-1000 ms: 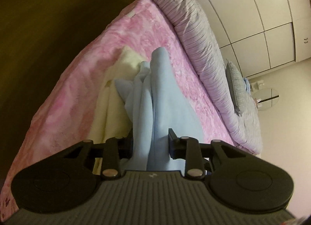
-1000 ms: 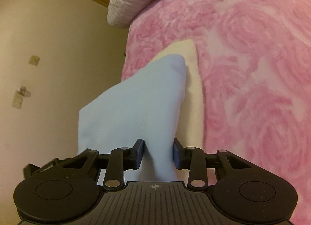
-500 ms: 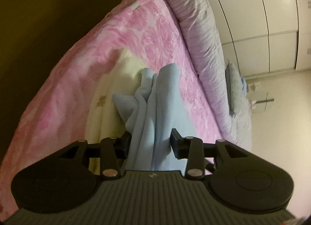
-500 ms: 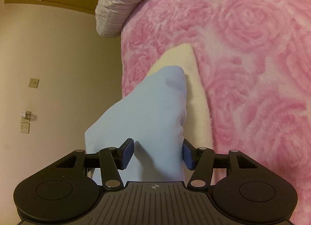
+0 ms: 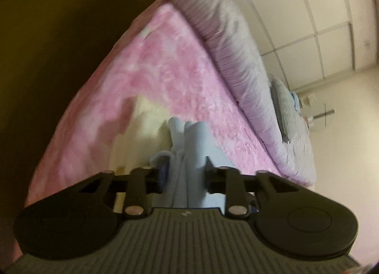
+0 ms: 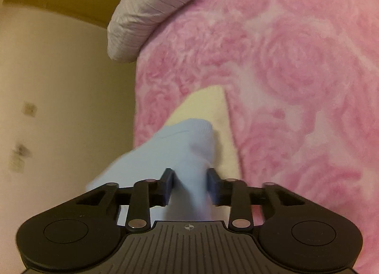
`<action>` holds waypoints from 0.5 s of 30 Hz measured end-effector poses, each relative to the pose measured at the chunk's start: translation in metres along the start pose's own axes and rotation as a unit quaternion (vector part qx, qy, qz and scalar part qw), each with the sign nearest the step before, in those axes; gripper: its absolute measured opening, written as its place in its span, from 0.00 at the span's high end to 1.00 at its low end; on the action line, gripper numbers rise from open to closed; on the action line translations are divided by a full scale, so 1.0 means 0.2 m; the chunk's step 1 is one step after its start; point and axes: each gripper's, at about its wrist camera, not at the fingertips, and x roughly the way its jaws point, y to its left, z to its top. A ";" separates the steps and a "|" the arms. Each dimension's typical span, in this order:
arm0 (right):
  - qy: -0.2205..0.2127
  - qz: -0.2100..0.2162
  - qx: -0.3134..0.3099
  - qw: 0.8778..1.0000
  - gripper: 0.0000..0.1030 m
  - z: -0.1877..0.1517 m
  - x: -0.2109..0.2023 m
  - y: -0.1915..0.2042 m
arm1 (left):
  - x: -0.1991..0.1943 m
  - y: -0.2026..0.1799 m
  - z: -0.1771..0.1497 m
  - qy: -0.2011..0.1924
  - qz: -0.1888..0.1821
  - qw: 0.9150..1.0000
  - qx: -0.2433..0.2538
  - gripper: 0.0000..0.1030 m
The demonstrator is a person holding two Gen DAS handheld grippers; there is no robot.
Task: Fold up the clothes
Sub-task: 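Lift the blue bundle with both grippers and carry it onto the cream towel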
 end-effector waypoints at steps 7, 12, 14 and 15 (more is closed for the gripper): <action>-0.066 -0.006 -0.153 0.986 0.76 -0.07 0.05 0.15 | -0.05 0.02 -0.03 -0.052 0.010 0.997 0.052 0.84; 0.019 -0.008 -0.108 0.994 0.58 -0.03 0.16 0.04 | 0.03 0.01 -0.02 -0.046 0.056 0.996 0.047 0.74; 0.015 -0.014 -0.095 0.995 0.54 -0.01 0.12 0.04 | -0.03 -0.02 -0.03 -0.069 0.078 0.993 0.045 0.74; 0.007 -0.022 -0.102 0.994 0.54 0.01 0.08 0.05 | -0.06 -0.04 -0.04 -0.085 0.096 0.991 0.048 0.74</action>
